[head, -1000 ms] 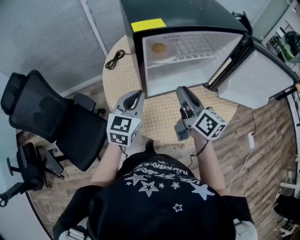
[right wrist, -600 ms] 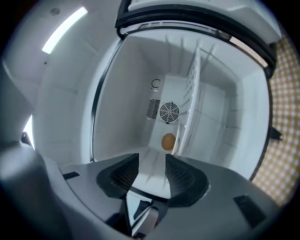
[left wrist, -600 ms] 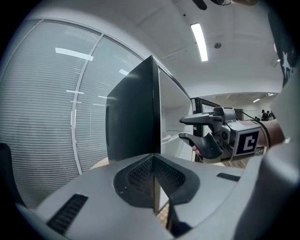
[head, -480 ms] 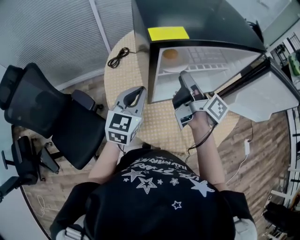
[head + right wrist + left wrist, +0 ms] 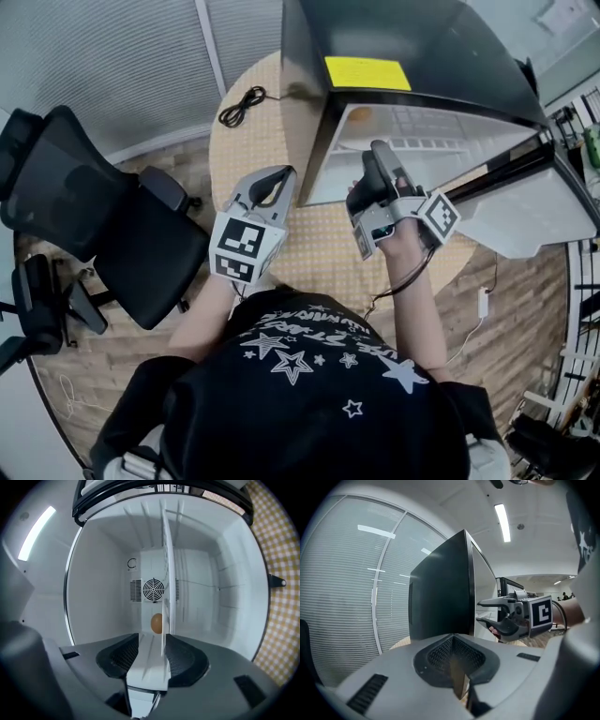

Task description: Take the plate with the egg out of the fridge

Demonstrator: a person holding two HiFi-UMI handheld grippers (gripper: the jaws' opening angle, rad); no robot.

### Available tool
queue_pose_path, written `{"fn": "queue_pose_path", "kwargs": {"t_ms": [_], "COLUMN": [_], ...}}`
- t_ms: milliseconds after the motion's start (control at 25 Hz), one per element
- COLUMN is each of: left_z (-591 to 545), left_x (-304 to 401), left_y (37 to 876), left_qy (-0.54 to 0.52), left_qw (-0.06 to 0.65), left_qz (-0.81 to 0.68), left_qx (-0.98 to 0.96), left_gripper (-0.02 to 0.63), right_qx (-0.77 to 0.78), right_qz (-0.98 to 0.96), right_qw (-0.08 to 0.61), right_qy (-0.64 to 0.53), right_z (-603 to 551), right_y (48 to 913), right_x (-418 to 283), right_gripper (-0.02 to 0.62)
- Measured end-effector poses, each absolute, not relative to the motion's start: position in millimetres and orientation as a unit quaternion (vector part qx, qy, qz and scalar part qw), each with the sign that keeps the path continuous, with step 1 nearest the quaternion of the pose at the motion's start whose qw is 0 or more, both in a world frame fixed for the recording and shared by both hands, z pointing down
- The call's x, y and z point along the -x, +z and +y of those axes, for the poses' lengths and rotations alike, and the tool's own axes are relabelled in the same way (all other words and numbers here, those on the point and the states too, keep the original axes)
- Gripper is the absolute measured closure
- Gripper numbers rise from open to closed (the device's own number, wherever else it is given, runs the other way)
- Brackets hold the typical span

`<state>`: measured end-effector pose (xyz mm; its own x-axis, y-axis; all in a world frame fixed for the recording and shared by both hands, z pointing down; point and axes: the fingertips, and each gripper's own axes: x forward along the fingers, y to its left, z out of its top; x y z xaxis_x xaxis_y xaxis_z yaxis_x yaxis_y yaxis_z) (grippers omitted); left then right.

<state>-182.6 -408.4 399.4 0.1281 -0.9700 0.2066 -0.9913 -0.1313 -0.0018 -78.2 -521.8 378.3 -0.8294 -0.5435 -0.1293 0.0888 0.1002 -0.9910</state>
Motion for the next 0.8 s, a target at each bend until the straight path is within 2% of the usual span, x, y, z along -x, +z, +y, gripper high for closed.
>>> {"fn": "queue_pose_path", "kwargs": {"t_ms": [240, 320, 440, 520, 800], "left_z": [-406, -406, -408, -409, -410], "left_x": [191, 190, 188, 186, 183], "left_y": [406, 407, 405, 404, 408], "left_qy": [0.074, 0.075, 0.074, 0.073, 0.074], "left_qw": [0.073, 0.074, 0.075, 0.076, 0.083], "left_qz": [-0.656, -0.656, -0.656, -0.657, -0.653], "left_qx": [-0.747, -0.747, -0.747, -0.747, -0.749], "left_gripper": [0.601, 0.601, 0.601, 0.600, 0.601], "right_qx": [0.176, 0.186, 0.201, 0.211, 0.220], "right_qz": [0.691, 0.697, 0.697, 0.693, 0.678], "right_qw": [0.237, 0.225, 0.211, 0.209, 0.226], "right_qy": [-0.659, -0.655, -0.656, -0.657, -0.664], "right_z": [-521, -520, -521, -522, -518], "right_y": [386, 390, 393, 394, 397], "right_x": [87, 87, 88, 88, 80], "right_gripper": [0.426, 0.445, 0.516, 0.541, 0.560]}}
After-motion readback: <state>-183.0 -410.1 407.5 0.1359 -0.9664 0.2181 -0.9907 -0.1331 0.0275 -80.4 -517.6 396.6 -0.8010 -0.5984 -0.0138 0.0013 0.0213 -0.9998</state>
